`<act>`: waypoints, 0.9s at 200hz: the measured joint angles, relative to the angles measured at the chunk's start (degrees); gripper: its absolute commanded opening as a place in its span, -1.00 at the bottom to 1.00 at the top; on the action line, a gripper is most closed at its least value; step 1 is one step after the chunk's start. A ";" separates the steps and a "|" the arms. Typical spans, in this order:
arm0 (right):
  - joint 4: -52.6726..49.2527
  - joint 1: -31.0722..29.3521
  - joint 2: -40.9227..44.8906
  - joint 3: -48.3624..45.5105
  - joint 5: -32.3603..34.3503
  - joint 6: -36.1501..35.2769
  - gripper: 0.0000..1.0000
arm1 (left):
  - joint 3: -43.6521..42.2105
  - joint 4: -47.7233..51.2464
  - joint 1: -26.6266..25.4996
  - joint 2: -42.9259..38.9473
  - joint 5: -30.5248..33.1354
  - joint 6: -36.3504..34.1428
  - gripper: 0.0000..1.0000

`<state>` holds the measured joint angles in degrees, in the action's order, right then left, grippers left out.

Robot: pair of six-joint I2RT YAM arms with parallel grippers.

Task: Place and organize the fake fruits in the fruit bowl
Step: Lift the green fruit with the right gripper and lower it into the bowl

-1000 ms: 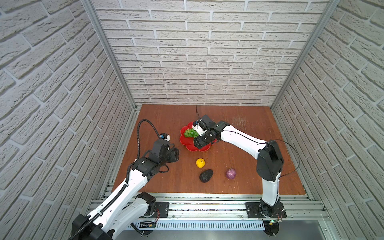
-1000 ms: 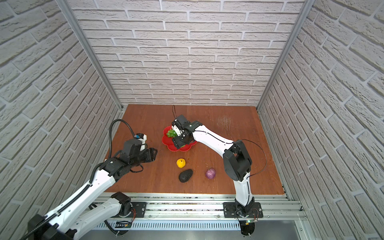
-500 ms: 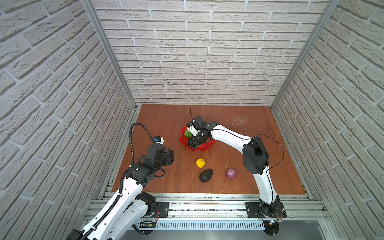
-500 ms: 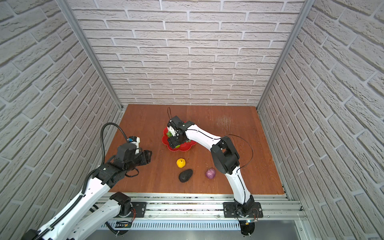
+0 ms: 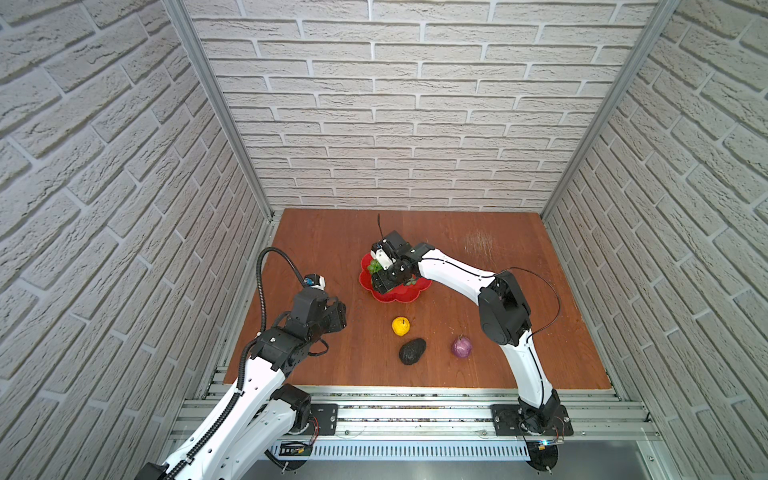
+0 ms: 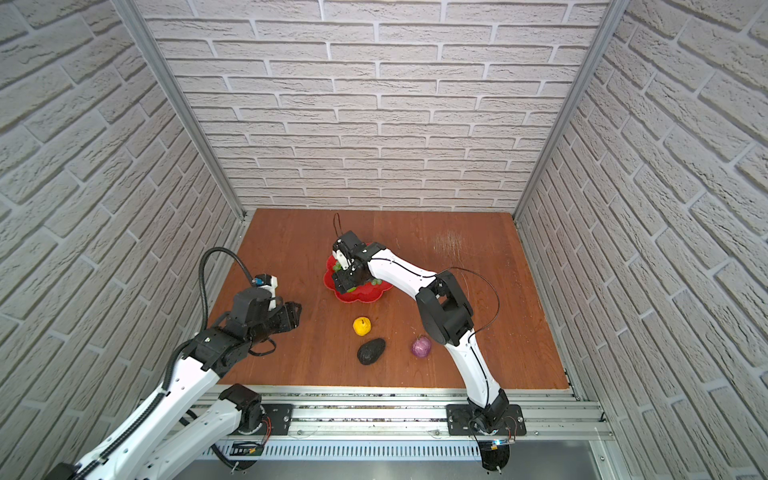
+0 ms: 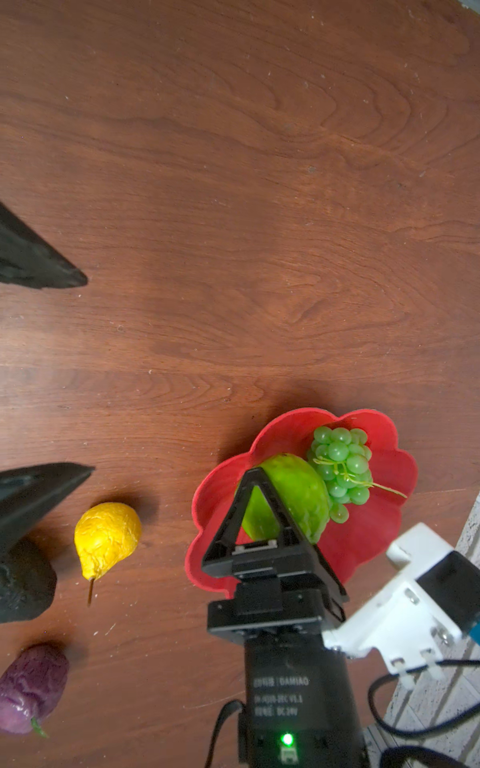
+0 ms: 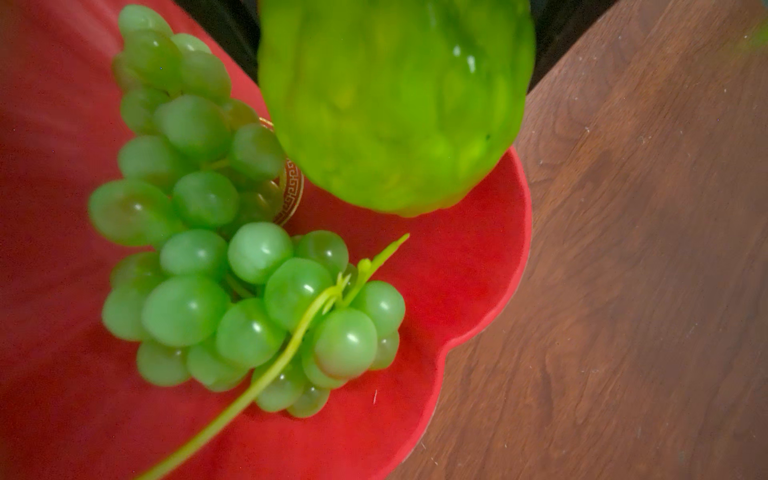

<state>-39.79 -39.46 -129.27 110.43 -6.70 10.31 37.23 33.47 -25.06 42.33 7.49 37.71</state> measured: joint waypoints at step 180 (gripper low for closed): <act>-0.76 0.48 -5.42 5.66 1.75 -1.20 0.48 | -0.02 -0.42 0.61 2.64 0.00 0.04 0.34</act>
<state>-40.56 -38.98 -134.69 116.09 -4.95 9.10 37.21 33.06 -24.45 44.97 7.49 37.76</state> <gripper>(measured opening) 0.760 0.667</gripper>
